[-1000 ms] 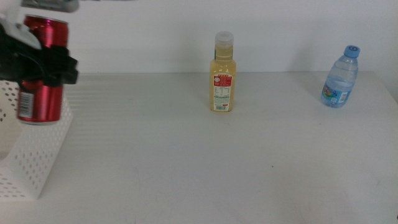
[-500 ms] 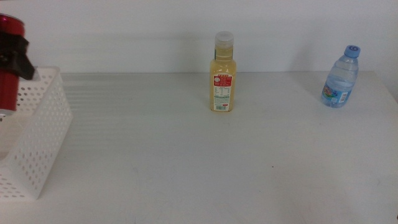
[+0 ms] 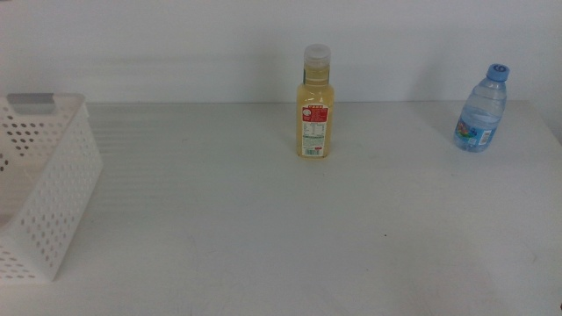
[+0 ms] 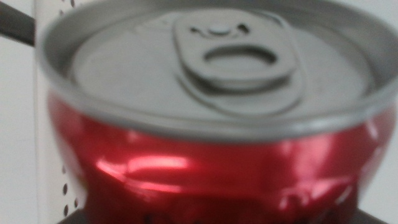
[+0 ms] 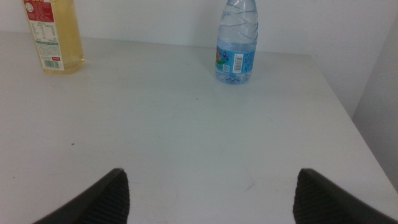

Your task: Use arms to grab the bottles and put them into the dustbin to the left of the table.

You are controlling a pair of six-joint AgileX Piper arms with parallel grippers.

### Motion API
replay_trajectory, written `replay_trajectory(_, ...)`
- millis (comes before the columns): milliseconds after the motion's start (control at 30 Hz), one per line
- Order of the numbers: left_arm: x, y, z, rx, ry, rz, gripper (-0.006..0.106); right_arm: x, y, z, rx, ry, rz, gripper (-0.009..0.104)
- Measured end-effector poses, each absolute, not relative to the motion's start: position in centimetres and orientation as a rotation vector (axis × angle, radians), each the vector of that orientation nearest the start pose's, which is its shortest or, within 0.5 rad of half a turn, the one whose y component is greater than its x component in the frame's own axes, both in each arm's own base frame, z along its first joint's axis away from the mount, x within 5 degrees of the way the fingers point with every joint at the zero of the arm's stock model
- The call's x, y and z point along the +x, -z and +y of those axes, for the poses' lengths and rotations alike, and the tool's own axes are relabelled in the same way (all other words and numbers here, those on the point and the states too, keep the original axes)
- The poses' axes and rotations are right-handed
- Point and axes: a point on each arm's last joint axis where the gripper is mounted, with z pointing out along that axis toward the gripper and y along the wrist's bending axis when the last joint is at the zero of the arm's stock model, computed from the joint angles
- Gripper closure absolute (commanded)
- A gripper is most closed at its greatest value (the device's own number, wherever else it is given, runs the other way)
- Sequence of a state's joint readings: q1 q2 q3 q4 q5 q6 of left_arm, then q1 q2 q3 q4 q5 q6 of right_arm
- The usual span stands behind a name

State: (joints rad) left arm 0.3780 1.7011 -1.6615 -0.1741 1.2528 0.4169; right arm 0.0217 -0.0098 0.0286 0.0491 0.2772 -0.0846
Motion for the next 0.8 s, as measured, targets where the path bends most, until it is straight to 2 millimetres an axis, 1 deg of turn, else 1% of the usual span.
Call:
replay_trajectory(133,34.9,-32.4,12.6,0.016,0.036,2.804,0.105,5.5,-17.9,0.2,-0.062,-0.001,1.778,0.025)
replay_trajectory(200,35.6,-30.8,12.9,0.011,0.051,2.844,0.105,5.5,-17.9,0.2,-0.062,-0.001,1.778,0.025)
replay_trajectory(500,37.9,-24.7,13.9,-0.026,0.127,2.974,0.105,5.5,-17.9,0.2,-0.062,-0.001,1.778,0.025)
replay_trajectory(667,38.6,-22.7,14.4,-0.071,0.117,3.006,0.104,5.5,-17.9,0.2,-0.062,-0.001,1.778,0.025)
replay_trajectory(800,38.9,-21.5,14.5,-0.093,0.125,3.023,0.096,5.5,-17.9,0.2,-0.062,-0.001,1.778,0.025)
